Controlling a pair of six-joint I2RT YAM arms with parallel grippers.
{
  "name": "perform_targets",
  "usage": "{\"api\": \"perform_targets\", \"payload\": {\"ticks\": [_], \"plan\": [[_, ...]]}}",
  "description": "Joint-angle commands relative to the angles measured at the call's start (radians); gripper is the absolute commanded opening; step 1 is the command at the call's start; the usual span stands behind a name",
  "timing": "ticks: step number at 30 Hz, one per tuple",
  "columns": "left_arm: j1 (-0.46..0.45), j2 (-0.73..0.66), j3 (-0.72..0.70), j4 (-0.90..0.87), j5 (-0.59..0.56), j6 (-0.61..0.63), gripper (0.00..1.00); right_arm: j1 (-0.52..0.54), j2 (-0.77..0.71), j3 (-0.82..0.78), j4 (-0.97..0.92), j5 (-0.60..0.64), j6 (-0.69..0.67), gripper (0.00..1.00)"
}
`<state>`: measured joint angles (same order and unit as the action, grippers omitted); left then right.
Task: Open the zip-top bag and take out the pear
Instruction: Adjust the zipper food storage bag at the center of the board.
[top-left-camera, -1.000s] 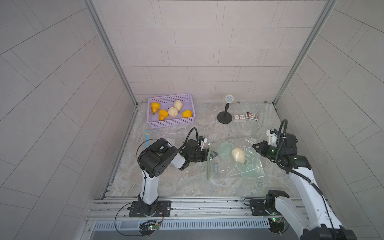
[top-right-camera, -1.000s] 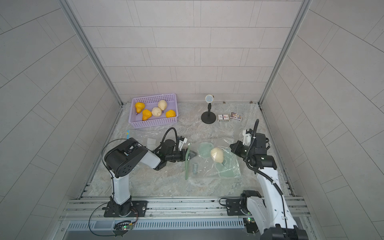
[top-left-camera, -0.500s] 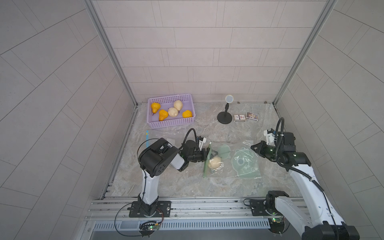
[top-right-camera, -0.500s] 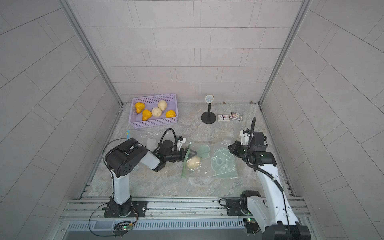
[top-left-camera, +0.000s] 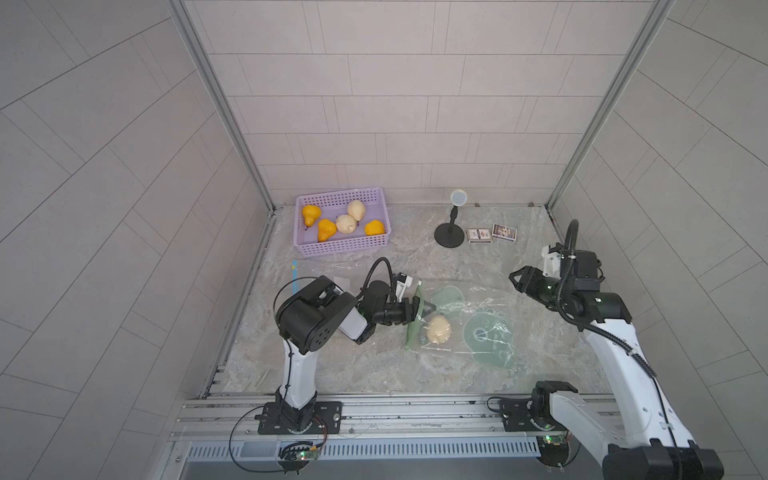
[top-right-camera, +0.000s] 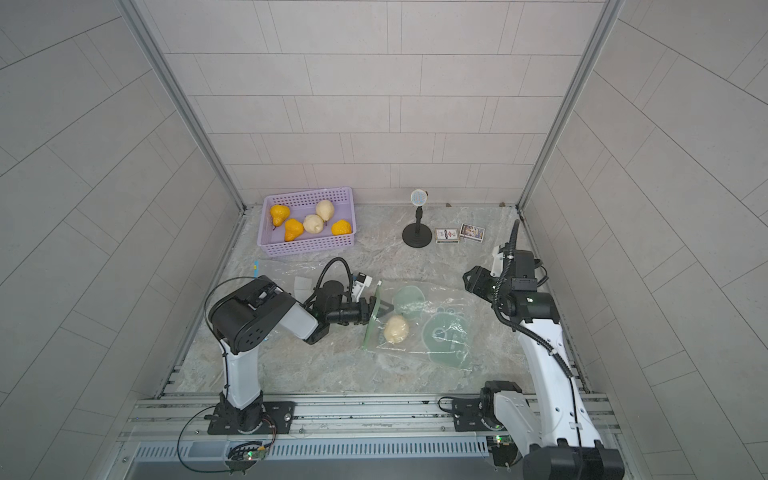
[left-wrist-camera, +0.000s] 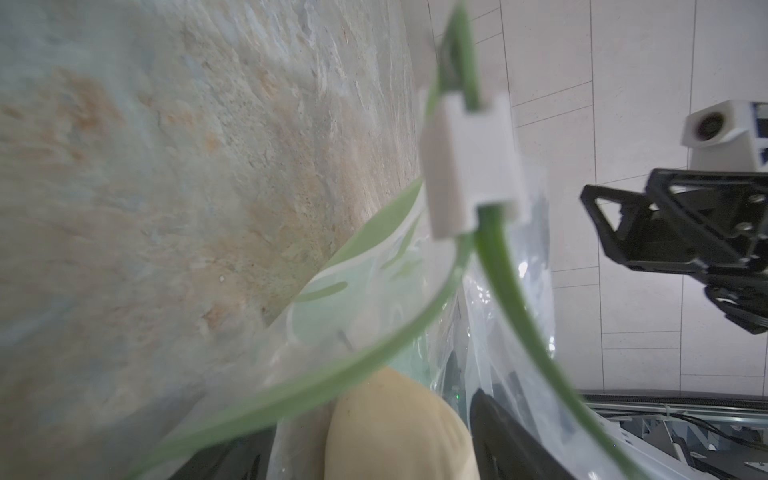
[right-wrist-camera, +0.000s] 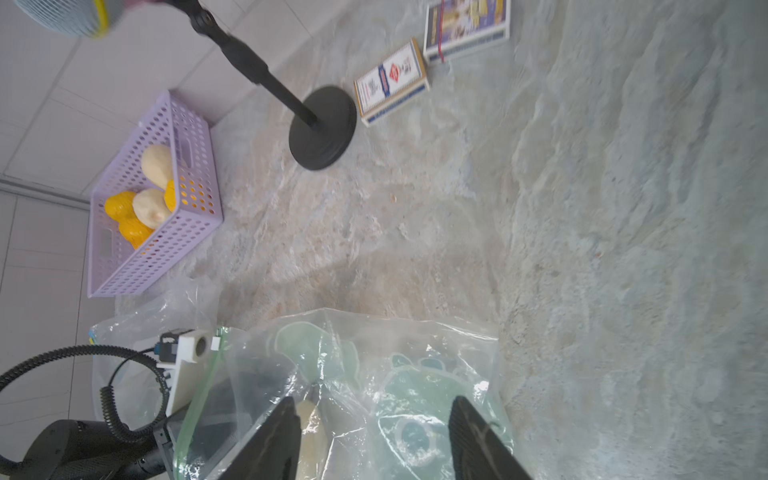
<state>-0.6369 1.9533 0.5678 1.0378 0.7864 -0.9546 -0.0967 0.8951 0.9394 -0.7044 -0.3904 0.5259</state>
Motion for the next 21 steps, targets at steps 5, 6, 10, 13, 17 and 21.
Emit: {"api": "perform_targets", "payload": {"ticks": [5,6,10,13,17,21], "plan": [[-0.011,-0.048,-0.062,-0.519,-0.029,0.169,0.90,0.139,-0.092,-0.023,-0.101,-0.210,0.024,0.58],[-0.014,-0.065,-0.062,-0.540,-0.030,0.176,0.91,0.208,-0.104,-0.060,-0.067,-0.198,0.065,0.57],[-0.045,-0.113,-0.052,-0.608,-0.056,0.193,0.94,0.460,-0.123,-0.274,0.122,-0.061,0.246,0.52],[-0.071,-0.123,-0.044,-0.615,-0.058,0.183,0.94,0.540,-0.082,-0.435,0.320,-0.040,0.347,0.46],[-0.096,-0.118,-0.034,-0.630,-0.064,0.186,0.96,0.575,0.011,-0.490,0.419,-0.010,0.364,0.43],[-0.113,-0.108,-0.025,-0.628,-0.078,0.182,1.00,0.585,0.080,-0.537,0.521,-0.010,0.381,0.42]]}}
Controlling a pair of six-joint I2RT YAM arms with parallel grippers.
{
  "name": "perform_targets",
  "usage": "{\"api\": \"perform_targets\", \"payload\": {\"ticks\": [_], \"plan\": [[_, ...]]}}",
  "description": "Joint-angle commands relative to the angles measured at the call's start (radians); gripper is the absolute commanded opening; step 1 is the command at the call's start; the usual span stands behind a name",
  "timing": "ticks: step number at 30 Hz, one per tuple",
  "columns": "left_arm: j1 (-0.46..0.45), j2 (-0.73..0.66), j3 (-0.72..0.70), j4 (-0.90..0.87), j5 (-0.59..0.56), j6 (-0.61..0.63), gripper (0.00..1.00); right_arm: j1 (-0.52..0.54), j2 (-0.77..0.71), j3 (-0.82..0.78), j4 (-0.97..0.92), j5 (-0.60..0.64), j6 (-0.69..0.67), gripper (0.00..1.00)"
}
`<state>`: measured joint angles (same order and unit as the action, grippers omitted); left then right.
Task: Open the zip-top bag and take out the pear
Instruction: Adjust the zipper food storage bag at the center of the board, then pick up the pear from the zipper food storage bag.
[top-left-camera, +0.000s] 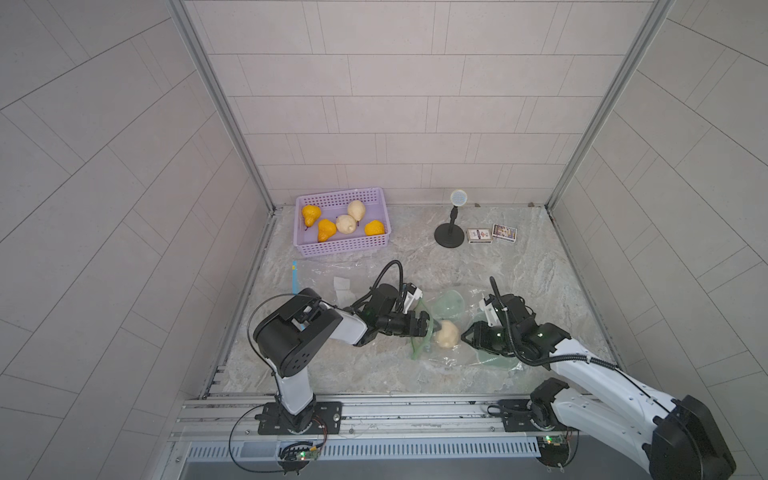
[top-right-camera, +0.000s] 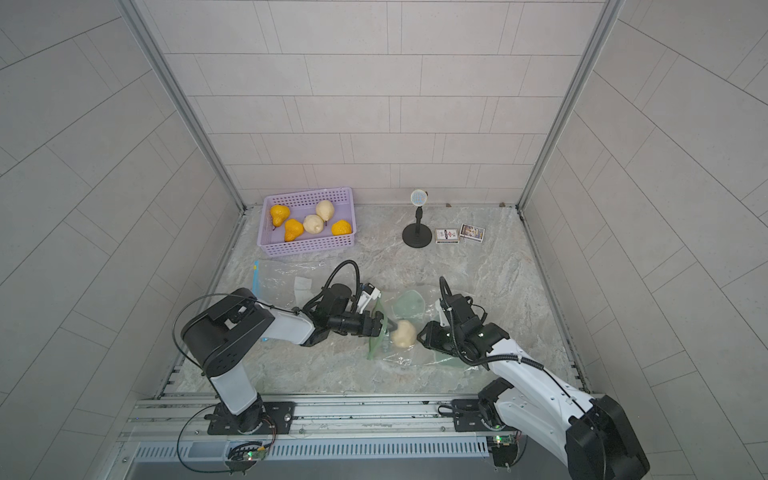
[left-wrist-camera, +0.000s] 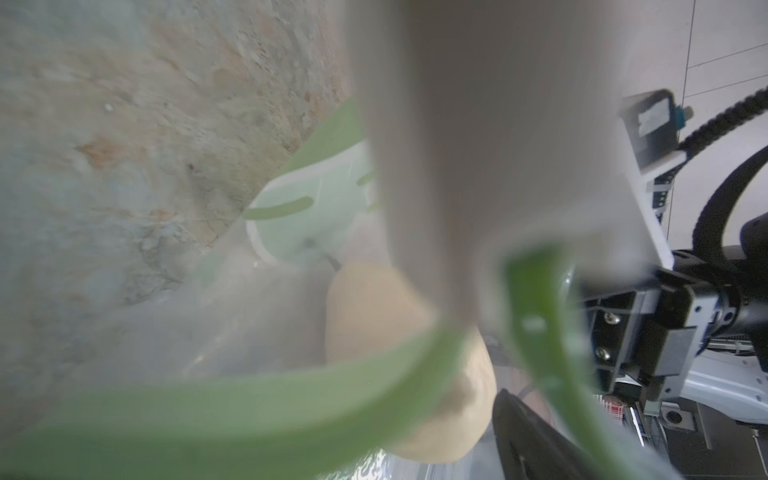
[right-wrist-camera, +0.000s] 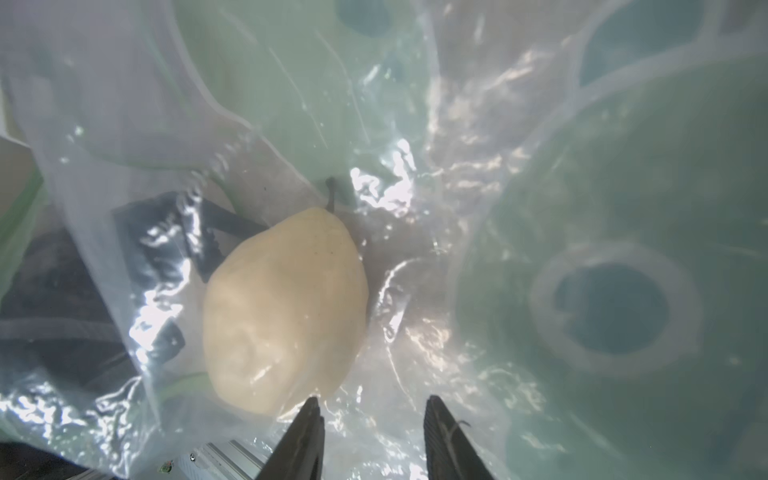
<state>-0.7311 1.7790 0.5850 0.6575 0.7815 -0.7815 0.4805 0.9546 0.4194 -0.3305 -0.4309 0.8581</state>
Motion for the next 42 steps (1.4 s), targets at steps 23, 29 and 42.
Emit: {"api": "perform_targets", "payload": {"ticks": [23,29,42], "plan": [[-0.036,0.182,0.012,-0.269,-0.124,0.008,0.77,0.025,0.349,0.072,0.283,-0.017,-0.073,0.22],[0.035,0.111,-0.042,-0.233,-0.085,-0.026,0.54,-0.106,0.276,0.045,0.194,0.018,-0.087,0.17],[0.208,-0.180,0.265,-0.973,-0.272,0.313,0.54,-0.214,0.420,0.174,0.149,0.175,-0.148,0.08]]}}
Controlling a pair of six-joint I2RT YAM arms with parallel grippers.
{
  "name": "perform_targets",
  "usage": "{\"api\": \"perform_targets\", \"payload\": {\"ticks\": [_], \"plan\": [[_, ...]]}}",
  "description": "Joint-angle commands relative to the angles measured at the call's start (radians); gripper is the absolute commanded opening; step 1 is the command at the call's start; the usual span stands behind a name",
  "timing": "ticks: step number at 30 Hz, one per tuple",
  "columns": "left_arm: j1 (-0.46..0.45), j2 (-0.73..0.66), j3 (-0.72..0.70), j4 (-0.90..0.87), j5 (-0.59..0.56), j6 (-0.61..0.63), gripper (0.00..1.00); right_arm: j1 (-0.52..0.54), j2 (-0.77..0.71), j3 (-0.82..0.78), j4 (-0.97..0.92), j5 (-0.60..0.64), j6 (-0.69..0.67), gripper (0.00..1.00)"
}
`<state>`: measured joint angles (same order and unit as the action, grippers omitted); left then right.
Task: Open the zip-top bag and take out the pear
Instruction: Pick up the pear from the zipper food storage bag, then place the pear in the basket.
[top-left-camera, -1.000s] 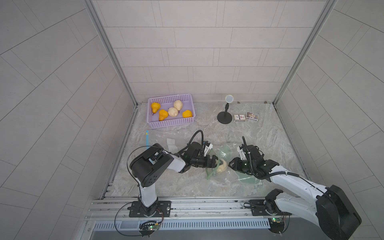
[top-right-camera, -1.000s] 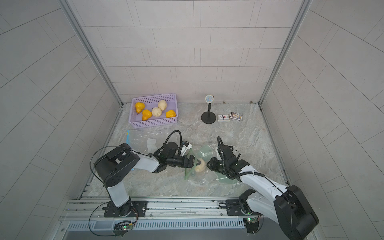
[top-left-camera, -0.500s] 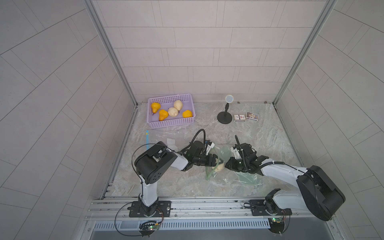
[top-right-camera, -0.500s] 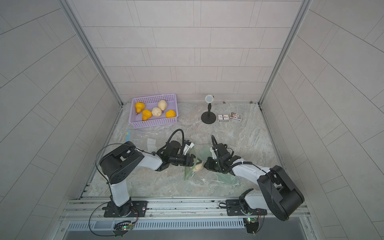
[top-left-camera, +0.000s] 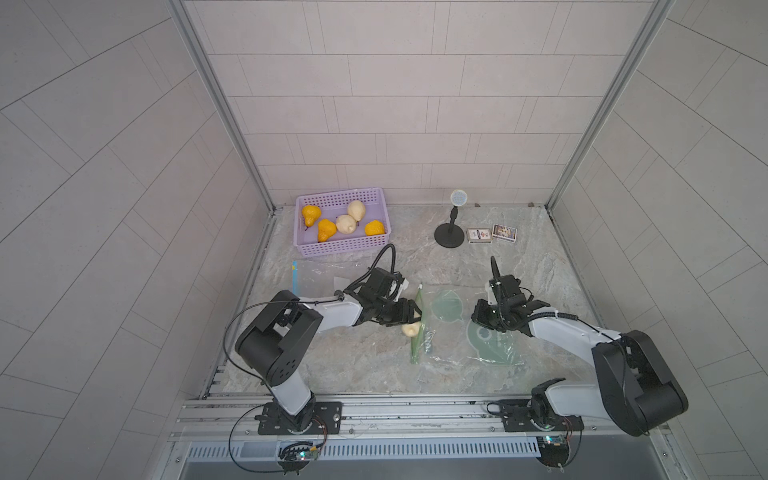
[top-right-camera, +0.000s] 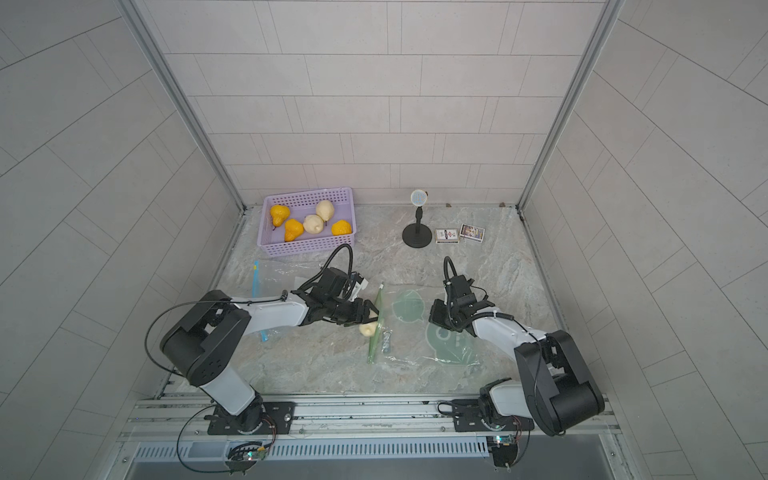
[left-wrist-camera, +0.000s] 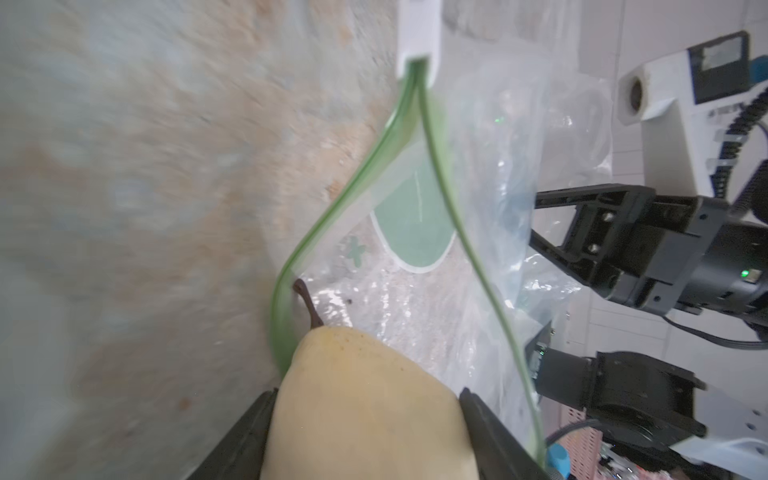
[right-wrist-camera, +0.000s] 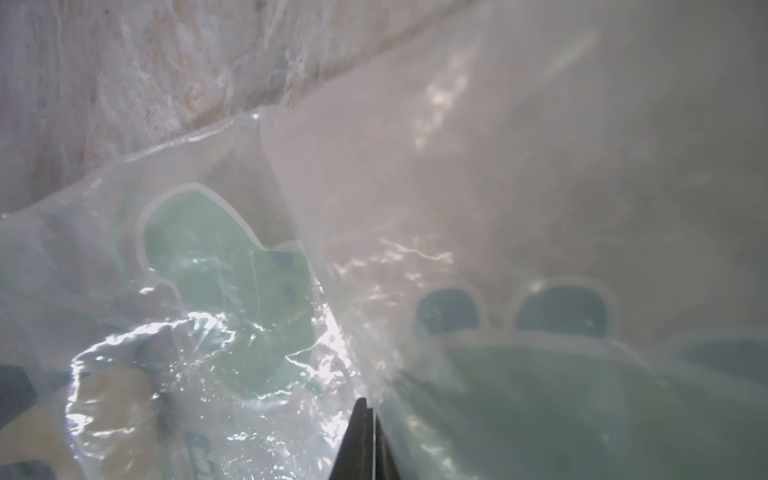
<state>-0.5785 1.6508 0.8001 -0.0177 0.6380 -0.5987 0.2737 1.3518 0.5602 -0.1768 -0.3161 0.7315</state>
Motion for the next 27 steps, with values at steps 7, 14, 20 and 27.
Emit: {"api": "perform_targets", "payload": {"ticks": [7,14,20,27], "plan": [[0.239,-0.118,0.372,-0.510,-0.156,0.171,0.53,-0.017,0.070,0.148,0.021,-0.041,-0.038,0.09],[0.368,0.056,0.727,-0.484,-0.145,0.111,0.51,-0.064,0.014,0.252,-0.034,-0.115,-0.083,0.15],[0.438,0.376,1.068,-0.473,-0.194,0.090,0.58,-0.071,0.004,0.288,-0.029,-0.183,-0.118,0.33],[0.500,0.528,1.418,-0.599,-0.133,0.128,1.00,-0.072,-0.172,0.204,0.014,-0.188,-0.206,0.58]]}}
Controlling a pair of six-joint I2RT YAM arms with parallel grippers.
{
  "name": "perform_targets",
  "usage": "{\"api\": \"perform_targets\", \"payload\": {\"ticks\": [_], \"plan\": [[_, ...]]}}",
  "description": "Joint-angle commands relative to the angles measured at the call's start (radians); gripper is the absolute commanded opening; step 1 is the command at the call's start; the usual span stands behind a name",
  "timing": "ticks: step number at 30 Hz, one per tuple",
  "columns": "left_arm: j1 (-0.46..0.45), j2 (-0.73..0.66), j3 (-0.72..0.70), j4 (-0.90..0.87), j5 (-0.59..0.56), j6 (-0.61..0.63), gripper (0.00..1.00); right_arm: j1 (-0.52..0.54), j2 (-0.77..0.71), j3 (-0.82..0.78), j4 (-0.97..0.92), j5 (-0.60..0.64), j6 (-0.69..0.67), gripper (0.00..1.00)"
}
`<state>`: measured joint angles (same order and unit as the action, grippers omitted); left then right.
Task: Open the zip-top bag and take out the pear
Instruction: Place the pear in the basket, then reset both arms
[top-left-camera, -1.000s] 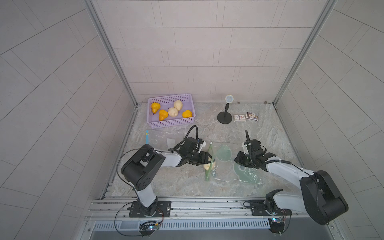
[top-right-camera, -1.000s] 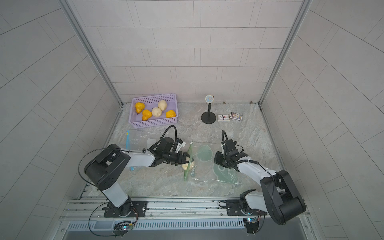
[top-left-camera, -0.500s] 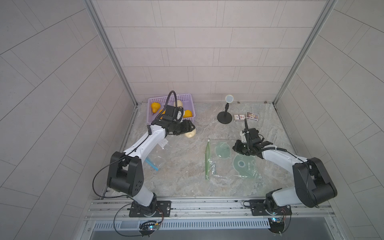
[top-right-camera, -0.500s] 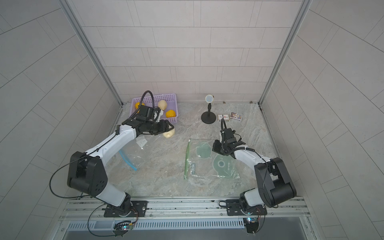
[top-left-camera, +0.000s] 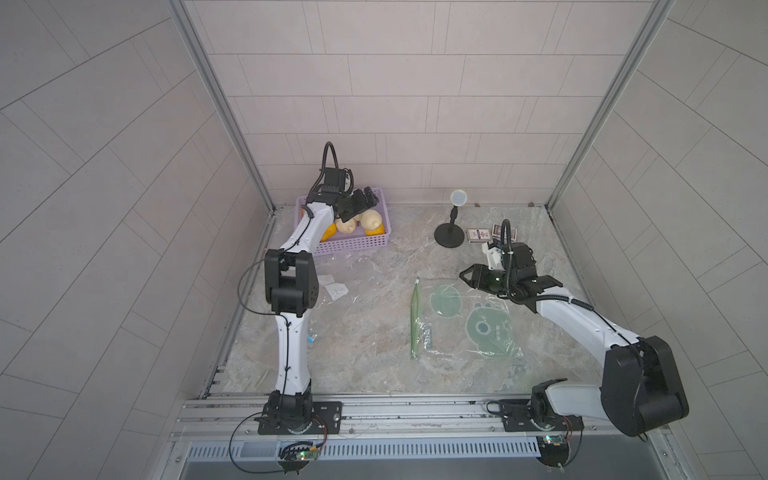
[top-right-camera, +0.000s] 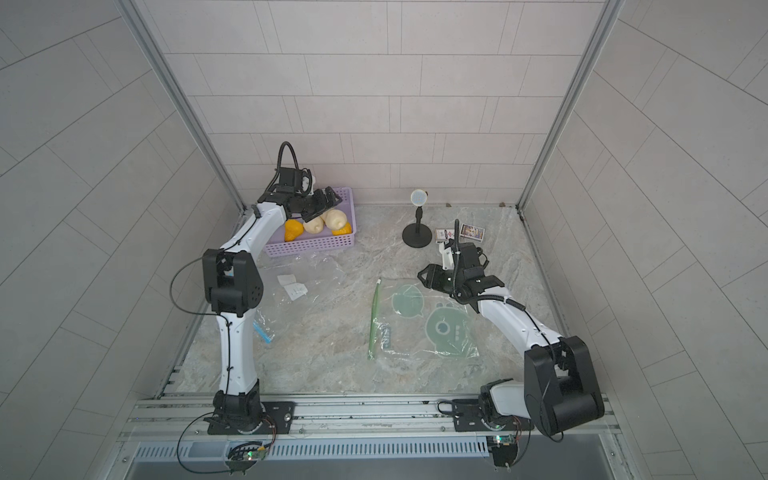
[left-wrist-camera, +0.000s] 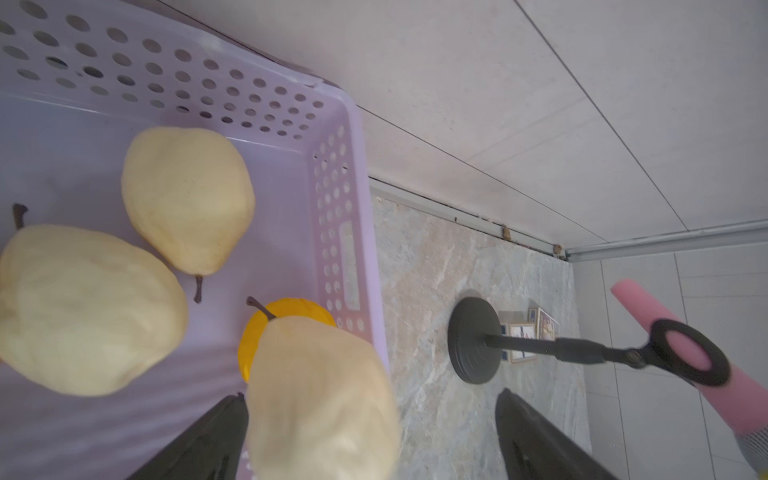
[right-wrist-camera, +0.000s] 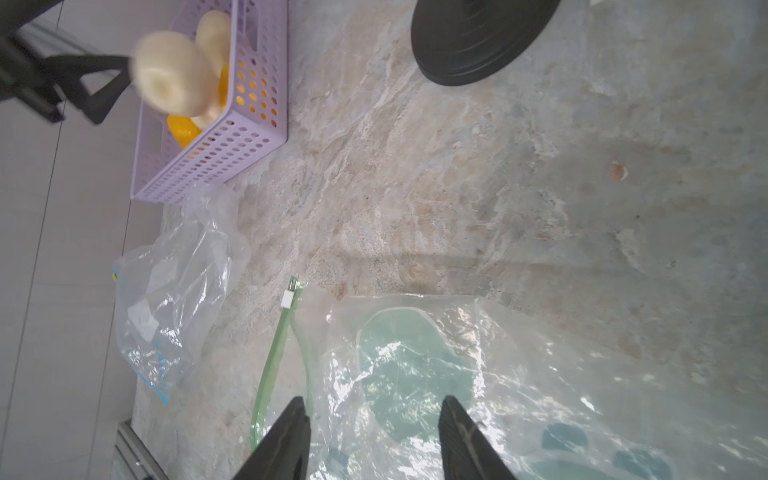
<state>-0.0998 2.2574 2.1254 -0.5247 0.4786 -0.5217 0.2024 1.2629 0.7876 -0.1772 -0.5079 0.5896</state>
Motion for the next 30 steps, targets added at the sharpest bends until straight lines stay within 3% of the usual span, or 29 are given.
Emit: {"api": "perform_targets", "payload": {"ticks": [1,5,9,11,12,13,15,17,19,23,25,28,29,30], "plan": [[0.028,-0.129,0.054,-0.099,0.026,0.067,1.00,-0.003,-0.119,-0.038,0.015,0.029,-0.077,0.60],[0.065,-0.501,-0.420,0.100,-0.055,0.077,1.00,-0.035,-0.240,-0.081,0.014,0.122,-0.135,0.69],[0.111,-0.873,-0.898,0.307,-0.174,0.063,1.00,-0.058,-0.325,-0.117,0.015,0.328,-0.196,0.82],[0.110,-1.008,-1.098,0.419,-0.231,0.096,1.00,-0.081,-0.356,-0.148,0.047,0.452,-0.242,0.94],[0.103,-1.069,-1.188,0.463,-0.307,0.114,1.00,-0.099,-0.363,-0.186,0.095,0.521,-0.259,1.00],[0.099,-1.114,-1.273,0.514,-0.423,0.104,1.00,-0.133,-0.361,-0.208,0.138,0.575,-0.257,1.00],[0.100,-1.147,-1.411,0.679,-0.510,0.132,1.00,-0.213,-0.339,-0.236,0.184,0.632,-0.197,1.00],[0.098,-1.154,-1.483,0.731,-0.553,0.184,1.00,-0.260,-0.303,-0.286,0.289,0.680,-0.189,1.00],[0.098,-1.136,-1.545,0.826,-0.540,0.250,1.00,-0.261,-0.244,-0.345,0.419,0.766,-0.210,1.00],[0.099,-1.109,-1.676,0.976,-0.550,0.339,1.00,-0.251,-0.152,-0.412,0.568,0.807,-0.268,1.00],[0.099,-1.047,-1.763,1.177,-0.566,0.387,1.00,-0.247,-0.127,-0.462,0.689,0.804,-0.279,1.00],[0.103,-0.966,-1.777,1.205,-0.610,0.429,1.00,-0.214,-0.036,-0.512,0.877,0.801,-0.336,1.00],[0.111,-0.900,-1.808,1.370,-0.615,0.427,1.00,-0.205,0.014,-0.520,0.965,0.791,-0.360,1.00],[0.118,-0.849,-1.848,1.505,-0.542,0.471,1.00,-0.193,0.039,-0.515,1.002,0.769,-0.407,1.00]]}}
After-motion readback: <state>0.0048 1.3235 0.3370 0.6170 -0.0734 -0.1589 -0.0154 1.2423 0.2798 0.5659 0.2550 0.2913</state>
